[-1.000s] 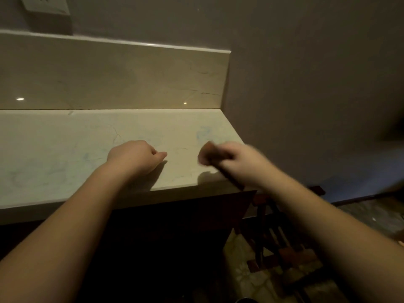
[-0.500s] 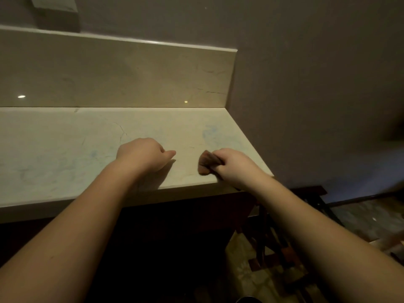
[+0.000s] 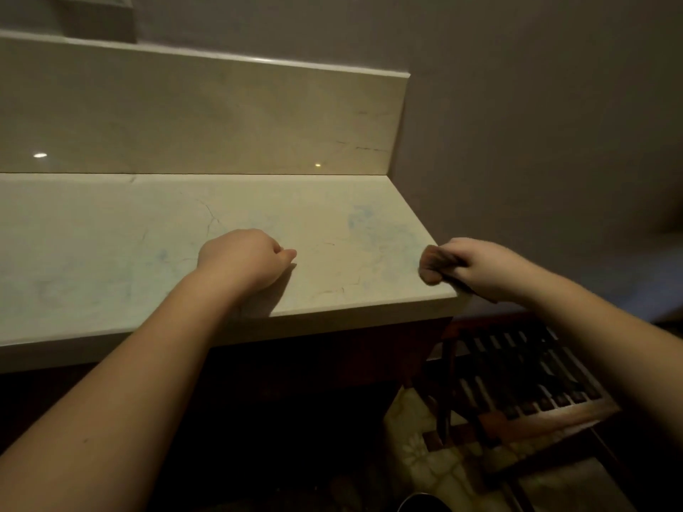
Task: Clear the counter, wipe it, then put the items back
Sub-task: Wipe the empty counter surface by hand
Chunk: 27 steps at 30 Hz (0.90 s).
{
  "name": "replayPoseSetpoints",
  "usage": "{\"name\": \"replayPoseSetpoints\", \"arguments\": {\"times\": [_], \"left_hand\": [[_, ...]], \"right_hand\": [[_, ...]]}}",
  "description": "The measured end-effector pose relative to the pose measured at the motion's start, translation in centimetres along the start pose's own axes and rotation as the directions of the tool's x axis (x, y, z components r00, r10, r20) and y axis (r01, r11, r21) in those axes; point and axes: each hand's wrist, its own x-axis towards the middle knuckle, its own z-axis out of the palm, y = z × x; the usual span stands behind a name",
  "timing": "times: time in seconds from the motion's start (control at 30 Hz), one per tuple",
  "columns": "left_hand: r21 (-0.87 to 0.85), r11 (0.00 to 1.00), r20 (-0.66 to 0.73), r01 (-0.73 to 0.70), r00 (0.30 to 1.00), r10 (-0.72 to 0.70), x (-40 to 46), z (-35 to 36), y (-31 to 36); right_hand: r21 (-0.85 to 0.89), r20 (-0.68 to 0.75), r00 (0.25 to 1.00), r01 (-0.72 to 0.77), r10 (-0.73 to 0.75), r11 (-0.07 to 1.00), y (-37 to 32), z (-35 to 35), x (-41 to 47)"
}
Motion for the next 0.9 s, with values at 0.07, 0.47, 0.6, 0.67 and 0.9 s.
{"name": "replayPoseSetpoints", "arguments": {"times": [0.07, 0.47, 0.6, 0.67, 0.9], "left_hand": [[0.001, 1.0, -0.007, 0.002, 1.0, -0.002, 0.2, -0.1, 0.1], [0.045, 0.999, -0.049, -0.012, 0.999, 0.014, 0.0, 1.5, 0.7], [0.058, 0.998, -0.032, 0.003, 0.999, -0.001, -0.1, 1.4, 1.0], [0.059, 0.998, -0.04, 0.033, 0.999, -0.031, 0.1, 1.3, 1.4], [0.084, 0.993, -0.052, 0.087, 0.995, -0.083, 0.1, 1.0, 2.3]], "right_hand": [[0.041, -0.029, 0.999, -0.014, 0.015, 0.999, -0.2, 0.1, 0.8], [0.105, 0.007, 0.979, 0.203, -0.205, 0.974, 0.5, 1.2, -0.6], [0.136, -0.035, 0.986, 0.167, -0.163, 0.977, 1.1, 0.4, 3.6], [0.125, -0.059, 0.989, 0.14, -0.133, 0.982, 1.5, 0.3, 7.1], [0.093, -0.137, 0.981, 0.151, -0.137, 0.984, 2.5, 0.2, 20.3]]}}
